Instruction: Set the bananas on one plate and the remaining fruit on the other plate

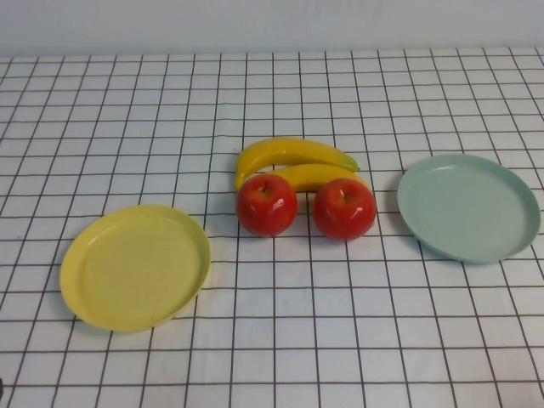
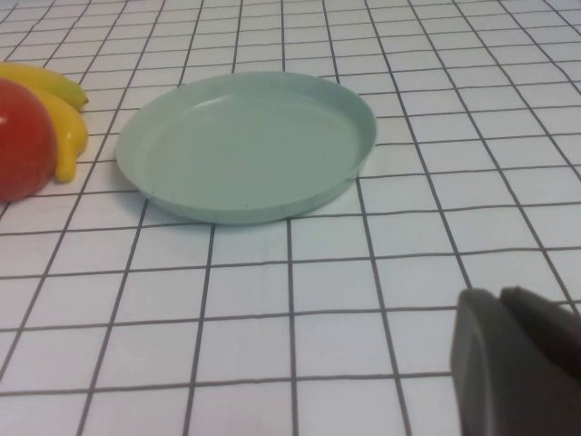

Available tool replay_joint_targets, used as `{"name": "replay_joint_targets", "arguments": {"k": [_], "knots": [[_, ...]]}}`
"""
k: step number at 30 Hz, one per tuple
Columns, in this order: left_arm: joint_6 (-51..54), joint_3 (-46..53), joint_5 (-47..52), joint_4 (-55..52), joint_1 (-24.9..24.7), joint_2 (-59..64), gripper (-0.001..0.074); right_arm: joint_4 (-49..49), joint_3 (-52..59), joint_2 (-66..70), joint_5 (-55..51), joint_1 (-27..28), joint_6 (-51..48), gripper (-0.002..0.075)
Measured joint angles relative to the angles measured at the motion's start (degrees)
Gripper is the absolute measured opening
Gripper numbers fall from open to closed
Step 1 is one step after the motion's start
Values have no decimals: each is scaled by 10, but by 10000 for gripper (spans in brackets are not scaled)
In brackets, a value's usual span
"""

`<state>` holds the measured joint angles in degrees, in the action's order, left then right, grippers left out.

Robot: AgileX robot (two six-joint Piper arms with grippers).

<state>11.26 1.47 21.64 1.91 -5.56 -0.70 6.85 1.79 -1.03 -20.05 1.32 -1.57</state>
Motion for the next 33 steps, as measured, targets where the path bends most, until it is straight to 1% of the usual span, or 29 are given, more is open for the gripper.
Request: {"name": "replay_joint_targets", "arguments": {"k": [26, 30, 31, 33], "knots": [[0, 0, 0, 0, 0, 0, -4, 0, 0, 0, 0, 0, 0, -15], [0, 0, -2, -13, 0, 0, -4, 0, 0, 0, 0, 0, 0, -15], [-3, 0, -7, -10, 0, 0, -4, 0, 0, 0, 0, 0, 0, -15], [-43, 0, -29, 33, 0, 0, -4, 0, 0, 0, 0, 0, 0, -15]]}}
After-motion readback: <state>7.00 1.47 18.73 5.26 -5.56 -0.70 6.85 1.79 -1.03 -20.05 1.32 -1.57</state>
